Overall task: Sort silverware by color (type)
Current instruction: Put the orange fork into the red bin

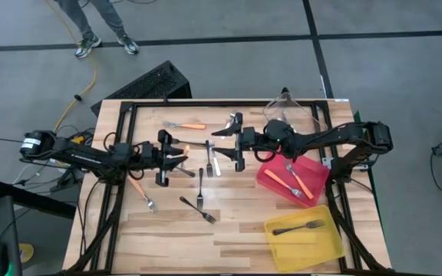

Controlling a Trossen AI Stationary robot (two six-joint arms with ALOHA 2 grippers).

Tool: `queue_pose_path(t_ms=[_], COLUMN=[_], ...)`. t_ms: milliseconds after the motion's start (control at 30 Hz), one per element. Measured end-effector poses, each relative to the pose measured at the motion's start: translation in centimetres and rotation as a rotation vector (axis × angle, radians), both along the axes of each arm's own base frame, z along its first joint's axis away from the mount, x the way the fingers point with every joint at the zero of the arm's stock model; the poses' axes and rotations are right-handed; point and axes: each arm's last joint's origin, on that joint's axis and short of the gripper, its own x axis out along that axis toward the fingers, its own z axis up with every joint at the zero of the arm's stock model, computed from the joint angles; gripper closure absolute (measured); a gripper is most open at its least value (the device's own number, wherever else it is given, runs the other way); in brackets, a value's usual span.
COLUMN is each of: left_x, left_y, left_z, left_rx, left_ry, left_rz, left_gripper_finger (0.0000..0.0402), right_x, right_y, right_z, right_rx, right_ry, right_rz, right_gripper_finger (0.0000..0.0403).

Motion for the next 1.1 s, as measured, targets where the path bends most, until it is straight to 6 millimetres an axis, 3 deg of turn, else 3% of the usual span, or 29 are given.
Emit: queue_pose_path(t_ms=[533,867,1100], left_x=[1.6,2.0,2.0], left_y=[0.0,0.1,0.1], left_z=[0.3,0.6,0.4], left_rx=[0.116,0.183,0.2], left_ry=[0.035,0.061,0.084], left_rz=[0.047,0.106,0.126], left_gripper_finger=[0.0347,0.0347,0.0347], right_x=[0.4,4.1,5.8], right_y=[0.8,2.7,3.1], right_z=[0.1,0.2,0.9], right_rx=[0.027,0.011,-0.016], right_ry=[0.014,0.105,0.127], right_rz=[-0.074,-0.039,-0.034], right_gripper_finger=[0.0109,0.0062,0.0059])
